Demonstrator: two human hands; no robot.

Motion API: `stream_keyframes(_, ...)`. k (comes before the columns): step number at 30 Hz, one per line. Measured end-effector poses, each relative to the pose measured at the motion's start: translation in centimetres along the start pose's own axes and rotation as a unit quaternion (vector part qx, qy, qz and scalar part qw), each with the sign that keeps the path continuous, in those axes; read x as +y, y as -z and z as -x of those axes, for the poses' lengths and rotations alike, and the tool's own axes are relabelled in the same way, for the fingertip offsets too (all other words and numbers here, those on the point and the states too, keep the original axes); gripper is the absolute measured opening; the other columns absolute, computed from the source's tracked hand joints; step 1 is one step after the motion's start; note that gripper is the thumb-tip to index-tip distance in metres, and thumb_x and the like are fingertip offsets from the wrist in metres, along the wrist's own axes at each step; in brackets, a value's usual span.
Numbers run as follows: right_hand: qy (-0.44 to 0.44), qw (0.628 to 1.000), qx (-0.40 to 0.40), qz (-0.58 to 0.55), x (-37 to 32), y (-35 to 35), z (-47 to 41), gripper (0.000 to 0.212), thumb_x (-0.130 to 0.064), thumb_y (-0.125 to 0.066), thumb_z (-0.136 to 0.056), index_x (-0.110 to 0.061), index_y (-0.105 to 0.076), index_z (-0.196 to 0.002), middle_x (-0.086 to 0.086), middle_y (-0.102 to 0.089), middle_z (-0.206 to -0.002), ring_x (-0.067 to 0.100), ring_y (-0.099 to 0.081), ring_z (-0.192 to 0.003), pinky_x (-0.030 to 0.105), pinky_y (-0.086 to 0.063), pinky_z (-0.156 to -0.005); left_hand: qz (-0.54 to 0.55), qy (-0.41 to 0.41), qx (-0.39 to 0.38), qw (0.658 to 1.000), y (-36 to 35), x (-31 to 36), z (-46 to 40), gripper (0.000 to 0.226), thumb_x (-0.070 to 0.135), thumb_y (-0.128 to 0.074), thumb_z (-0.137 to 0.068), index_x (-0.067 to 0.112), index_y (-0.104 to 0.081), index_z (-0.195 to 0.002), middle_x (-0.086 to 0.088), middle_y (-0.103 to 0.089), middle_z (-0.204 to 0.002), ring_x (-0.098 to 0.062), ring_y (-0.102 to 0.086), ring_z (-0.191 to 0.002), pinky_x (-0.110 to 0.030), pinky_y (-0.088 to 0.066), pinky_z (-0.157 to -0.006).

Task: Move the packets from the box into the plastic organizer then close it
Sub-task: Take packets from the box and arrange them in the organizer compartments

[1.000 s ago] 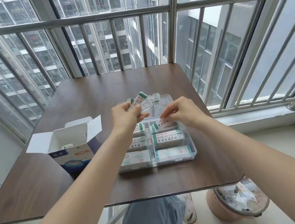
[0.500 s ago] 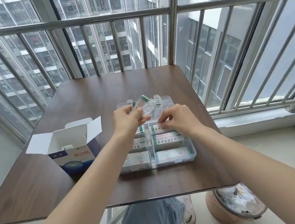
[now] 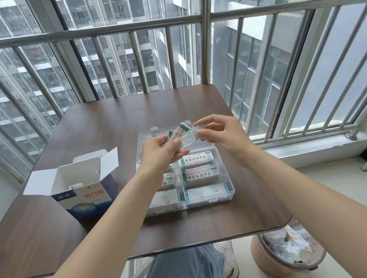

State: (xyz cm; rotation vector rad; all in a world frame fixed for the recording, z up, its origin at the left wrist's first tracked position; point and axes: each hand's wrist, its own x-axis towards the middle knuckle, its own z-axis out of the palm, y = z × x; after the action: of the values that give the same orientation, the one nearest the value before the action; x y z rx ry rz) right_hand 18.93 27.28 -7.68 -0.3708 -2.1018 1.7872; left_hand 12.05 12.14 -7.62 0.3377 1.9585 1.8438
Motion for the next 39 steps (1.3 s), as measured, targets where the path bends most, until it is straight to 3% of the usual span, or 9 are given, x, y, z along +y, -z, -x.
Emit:
stream_keyframes(4,-0.022,0.998,0.059,0.007,0.5,0.2,-0.6,0.008,-0.001,-0.067,-0.083,-0.009,-0.069,-0.084,0.005,-0.066,-0.071,0.003,-0.060,-0.055,0.015,-0.051,-0.063,-0.011,-0.004,0.016,1.000,0.2,-0.2,-0.2,0.018,0.001,-0.052,-0.093,-0.004,-0.059,-0.110,-0.004,-0.063,-0.082,-0.004,-0.066,-0.053,-0.011,-0.052,-0.055)
stream_keyframes(8,-0.080,0.994,0.049,0.055,1.1,0.8,-1.0,0.006,0.001,-0.066,-0.083,-0.002,-0.069,-0.088,0.009,-0.064,-0.072,0.012,-0.060,-0.060,0.018,-0.052,-0.065,-0.034,-0.007,0.072,0.997,0.6,-0.6,-0.9,0.020,0.003,-0.049,-0.095,-0.002,-0.059,-0.112,-0.005,-0.063,-0.087,-0.003,-0.065,-0.054,-0.011,-0.052,-0.055)
stream_keyframes(12,-0.090,0.979,0.037,0.178,1.8,0.7,-1.0,0.013,-0.004,-0.070,-0.081,-0.015,-0.070,-0.074,0.005,-0.068,-0.072,0.015,-0.063,-0.064,0.026,-0.055,-0.074,-0.078,-0.001,0.081,0.994,0.6,-1.0,-1.6,0.020,0.004,-0.047,-0.096,0.001,-0.060,-0.111,-0.003,-0.062,-0.084,0.000,-0.063,-0.051,-0.011,-0.050,-0.053)
stream_keyframes(15,-0.072,0.956,0.023,0.282,1.5,0.4,-0.5,0.007,-0.008,-0.068,-0.082,-0.013,-0.071,-0.079,0.004,-0.069,-0.074,0.010,-0.061,-0.063,0.014,-0.046,-0.063,-0.118,0.002,0.061,0.991,0.3,-1.2,-1.7,0.018,0.004,-0.046,-0.096,0.002,-0.059,-0.108,-0.008,-0.062,-0.088,-0.001,-0.063,-0.051,-0.011,-0.048,-0.050)
stream_keyframes(21,-0.045,0.924,0.006,0.379,1.7,-0.6,-0.2,0.006,-0.016,-0.070,-0.083,-0.015,-0.073,-0.087,0.001,-0.066,-0.085,0.013,-0.059,-0.081,0.024,-0.045,-0.074,-0.183,-0.007,0.027,0.983,-0.1,-1.4,-1.7,0.015,0.008,-0.046,-0.096,0.008,-0.058,-0.106,-0.003,-0.063,-0.072,-0.005,-0.062,-0.058,-0.022,-0.052,-0.062)
stream_keyframes(30,-0.039,0.890,-0.028,0.453,1.6,-1.1,-0.1,0.015,-0.021,-0.069,-0.084,-0.014,-0.072,-0.096,0.004,-0.068,-0.101,0.019,-0.062,-0.093,0.035,-0.051,-0.085,-0.140,-0.013,0.023,0.990,0.1,-1.3,-1.5,0.014,0.007,-0.046,-0.096,0.007,-0.057,-0.105,-0.003,-0.061,-0.083,-0.004,-0.064,-0.055,-0.018,-0.054,-0.060)
stream_keyframes(33,-0.018,0.914,-0.005,0.405,0.9,-0.9,-0.1,0.020,-0.027,-0.063,-0.088,-0.014,-0.071,-0.101,-0.001,-0.066,-0.098,0.014,-0.061,-0.093,0.028,-0.046,-0.081,-0.049,-0.012,0.020,0.999,0.4,-0.8,-1.0,0.011,0.003,-0.050,-0.094,0.004,-0.058,-0.102,-0.005,-0.061,-0.084,-0.004,-0.065,-0.053,-0.013,-0.052,-0.055)
stream_keyframes(36,-0.041,0.982,0.012,0.185,-0.4,-0.9,0.4,0.020,-0.031,-0.063,-0.088,-0.013,-0.071,-0.094,-0.001,-0.069,-0.085,0.008,-0.061,-0.068,0.019,-0.042,-0.063,0.007,0.000,0.012,1.000,0.4,-0.5,-0.3,0.010,0.003,-0.055,-0.092,0.006,-0.058,-0.101,-0.004,-0.063,-0.086,-0.005,-0.065,-0.053,-0.014,-0.054,-0.057)
stream_keyframes(39,-0.074,0.995,-0.006,0.067,-0.7,-1.2,0.7,0.002,-0.013,-0.069,-0.084,-0.013,-0.067,-0.083,0.005,-0.068,-0.075,0.005,-0.059,-0.052,0.013,-0.041,-0.049,0.019,0.013,-0.012,1.000,0.2,-0.3,0.2,0.009,0.007,-0.057,-0.092,0.013,-0.059,-0.097,-0.001,-0.064,-0.087,-0.004,-0.065,-0.052,-0.015,-0.053,-0.054)
